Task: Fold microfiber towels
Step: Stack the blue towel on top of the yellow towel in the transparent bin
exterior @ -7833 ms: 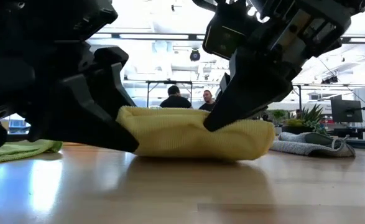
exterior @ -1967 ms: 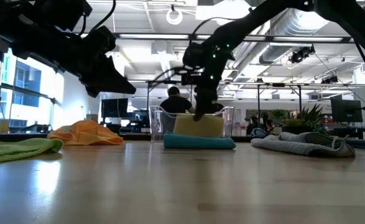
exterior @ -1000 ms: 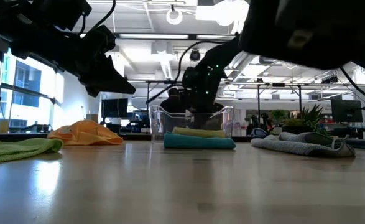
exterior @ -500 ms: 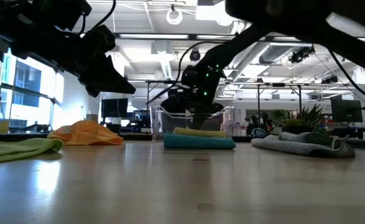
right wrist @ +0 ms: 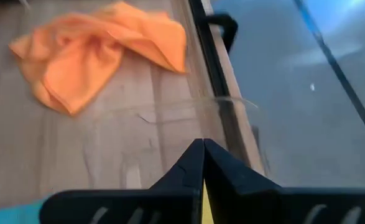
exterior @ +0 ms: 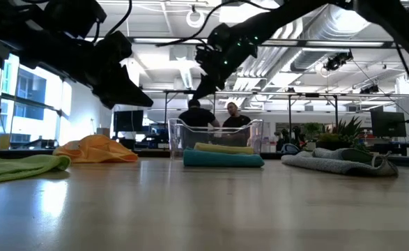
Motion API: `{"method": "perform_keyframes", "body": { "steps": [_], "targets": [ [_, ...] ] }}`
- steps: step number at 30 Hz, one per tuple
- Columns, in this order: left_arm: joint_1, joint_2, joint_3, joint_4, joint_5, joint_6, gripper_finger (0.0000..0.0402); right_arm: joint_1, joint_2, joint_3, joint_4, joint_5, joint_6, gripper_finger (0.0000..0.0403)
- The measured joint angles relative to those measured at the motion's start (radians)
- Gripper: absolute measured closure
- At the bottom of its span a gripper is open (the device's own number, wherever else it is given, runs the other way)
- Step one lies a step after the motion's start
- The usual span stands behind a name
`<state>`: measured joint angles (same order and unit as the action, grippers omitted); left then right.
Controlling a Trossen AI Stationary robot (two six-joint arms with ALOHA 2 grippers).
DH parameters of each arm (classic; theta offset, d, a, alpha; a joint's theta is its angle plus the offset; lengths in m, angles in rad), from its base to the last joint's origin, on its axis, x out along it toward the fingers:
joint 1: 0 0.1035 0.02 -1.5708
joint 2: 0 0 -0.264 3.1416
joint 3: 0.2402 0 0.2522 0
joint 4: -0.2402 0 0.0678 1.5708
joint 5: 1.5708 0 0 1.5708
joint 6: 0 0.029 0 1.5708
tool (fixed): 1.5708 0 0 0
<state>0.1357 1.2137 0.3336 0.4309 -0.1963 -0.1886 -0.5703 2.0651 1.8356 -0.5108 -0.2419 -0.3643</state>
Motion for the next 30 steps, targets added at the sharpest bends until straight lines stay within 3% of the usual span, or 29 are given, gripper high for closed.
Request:
{"method": "perform_keyframes", "body": {
  "steps": [11, 19, 23, 30],
  "targets": [
    [0.041, 0.000, 0.000, 0.001, 0.088, 0.079, 0.0401, 0.091, -0.295, -0.738, 0.838, 0.000, 0.227, 0.0403],
    [0.021, 0.000, 0.008, -0.001, 0.110, 0.070, 0.0401, 0.180, -0.448, -1.023, 1.009, 0.129, 0.256, 0.0403],
    [-0.003, 0.024, 0.047, -0.021, 0.114, 0.088, 0.0401, 0.226, -0.488, -1.111, 1.058, 0.186, 0.275, 0.0403],
    [-0.014, 0.109, 0.128, -0.055, 0.134, 0.137, 0.0402, 0.304, -0.505, -1.193, 1.133, 0.198, 0.281, 0.0403]
  ]
}}
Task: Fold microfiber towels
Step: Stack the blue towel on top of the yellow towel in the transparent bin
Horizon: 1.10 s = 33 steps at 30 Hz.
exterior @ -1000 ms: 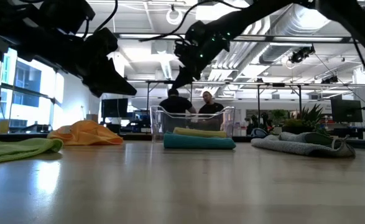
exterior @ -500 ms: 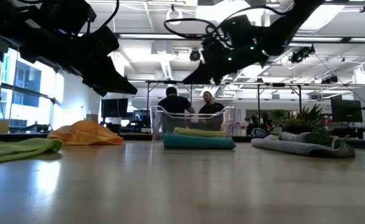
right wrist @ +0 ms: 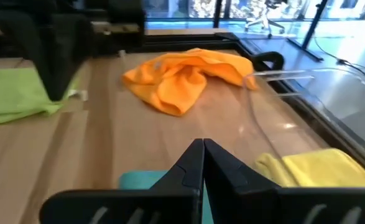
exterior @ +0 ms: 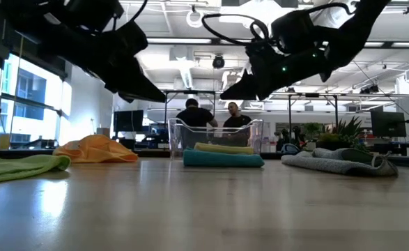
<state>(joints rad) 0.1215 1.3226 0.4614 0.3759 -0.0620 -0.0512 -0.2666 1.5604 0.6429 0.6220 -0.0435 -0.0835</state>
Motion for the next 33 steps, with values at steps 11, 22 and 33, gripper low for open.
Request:
{"method": "perform_keyframes", "body": {
  "steps": [11, 22, 33],
  "targets": [
    [-0.004, 0.150, 0.113, -0.014, 0.017, 0.036, 0.0384, 0.046, 0.001, -0.020, 0.012, -0.072, -0.022, 0.0403],
    [-0.074, 0.338, 0.238, -0.020, -0.002, 0.126, 0.0284, 0.091, 0.001, -0.123, 0.085, -0.035, 0.053, 0.0403],
    [-0.041, 0.470, 0.349, -0.160, -0.256, 0.238, 0.0219, 0.124, 0.002, -0.123, 0.061, -0.012, 0.050, 0.0403]
  ]
}}
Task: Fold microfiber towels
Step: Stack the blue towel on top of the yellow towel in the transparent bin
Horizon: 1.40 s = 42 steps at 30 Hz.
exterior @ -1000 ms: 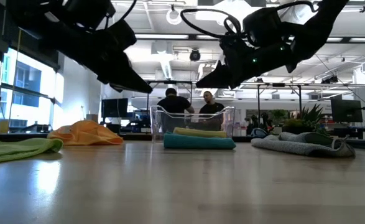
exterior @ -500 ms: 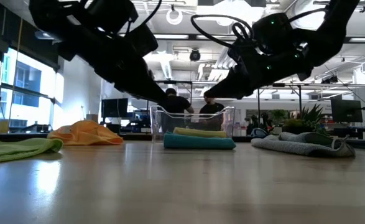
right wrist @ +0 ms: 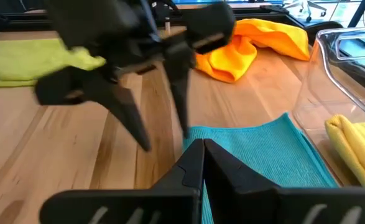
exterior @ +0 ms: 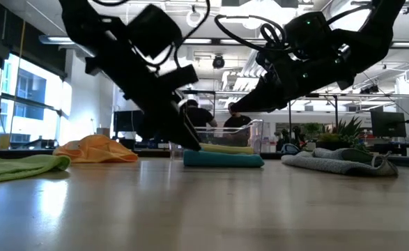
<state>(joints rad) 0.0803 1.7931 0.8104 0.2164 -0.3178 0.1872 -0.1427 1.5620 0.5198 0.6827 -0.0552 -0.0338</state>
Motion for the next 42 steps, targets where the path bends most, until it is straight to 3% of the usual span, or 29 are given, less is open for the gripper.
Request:
{"method": "perform_keyframes", "body": {
  "steps": [13, 18, 23, 28, 35, 38, 42],
  "targets": [
    [0.085, 0.084, 0.002, 0.016, 0.047, 0.052, 0.0231, 0.013, 0.000, 0.000, -0.005, 0.007, 0.000, 0.0403],
    [0.102, 0.091, 0.003, 0.029, 0.060, 0.064, 0.0300, 0.027, 0.000, 0.032, -0.082, 0.033, 0.005, 0.0403],
    [0.103, 0.090, 0.000, 0.036, 0.050, 0.104, 0.0389, 0.058, 0.000, 0.137, -0.366, 0.114, 0.003, 0.0394],
    [0.106, 0.083, -0.002, 0.039, 0.055, 0.067, 0.0392, 0.088, 0.004, 0.199, -0.512, 0.140, 0.004, 0.0322],
    [0.144, 0.022, -0.003, 0.038, 0.198, -0.071, 0.0398, 0.131, 0.004, 0.205, -0.537, 0.259, -0.012, 0.0188],
    [0.163, 0.006, -0.002, 0.039, 0.243, -0.107, 0.0399, 0.156, 0.004, 0.205, -0.537, 0.325, -0.047, 0.0162],
    [0.180, 0.004, -0.002, 0.042, 0.297, -0.133, 0.0400, 0.172, 0.029, 0.215, -0.538, 0.369, -0.079, 0.0156]
  ]
}}
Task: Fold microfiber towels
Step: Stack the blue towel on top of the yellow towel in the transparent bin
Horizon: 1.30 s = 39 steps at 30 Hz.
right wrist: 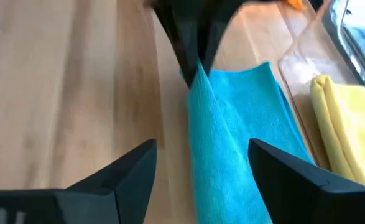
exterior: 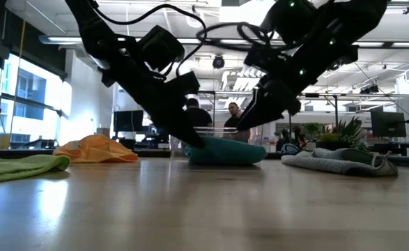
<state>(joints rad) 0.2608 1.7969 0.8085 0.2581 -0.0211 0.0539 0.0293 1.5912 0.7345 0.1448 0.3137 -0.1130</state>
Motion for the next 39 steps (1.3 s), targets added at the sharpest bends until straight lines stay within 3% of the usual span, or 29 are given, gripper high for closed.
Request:
{"method": "perform_keyframes", "body": {
  "steps": [7, 16, 20, 25, 29, 35, 39],
  "targets": [
    [0.003, 0.000, 0.000, 0.012, 0.022, -0.021, 0.0400, 0.000, 0.165, 0.166, -0.154, 0.109, -0.079, 0.0155],
    [0.003, 0.000, 0.000, 0.009, 0.040, -0.043, 0.0401, -0.017, 0.339, 0.364, -0.365, 0.110, -0.052, 0.0167],
    [0.003, 0.000, 0.000, 0.008, 0.040, -0.043, 0.0401, -0.015, 0.364, 0.374, -0.363, 0.132, -0.068, 0.0215],
    [0.003, 0.000, 0.000, 0.009, 0.047, -0.046, 0.0398, -0.016, 0.365, 0.373, -0.368, 0.134, -0.064, 0.0316],
    [0.003, -0.008, 0.000, -0.001, 0.053, -0.051, 0.0370, -0.016, 0.365, 0.373, -0.367, 0.135, -0.079, 0.0390],
    [0.015, -0.137, -0.002, -0.099, 0.073, -0.043, 0.0299, -0.017, 0.365, 0.372, -0.372, 0.140, -0.089, 0.0385],
    [0.042, -0.275, -0.072, -0.079, 0.119, -0.066, 0.0266, -0.017, 0.348, 0.371, -0.394, 0.118, -0.087, 0.0399]
  ]
}}
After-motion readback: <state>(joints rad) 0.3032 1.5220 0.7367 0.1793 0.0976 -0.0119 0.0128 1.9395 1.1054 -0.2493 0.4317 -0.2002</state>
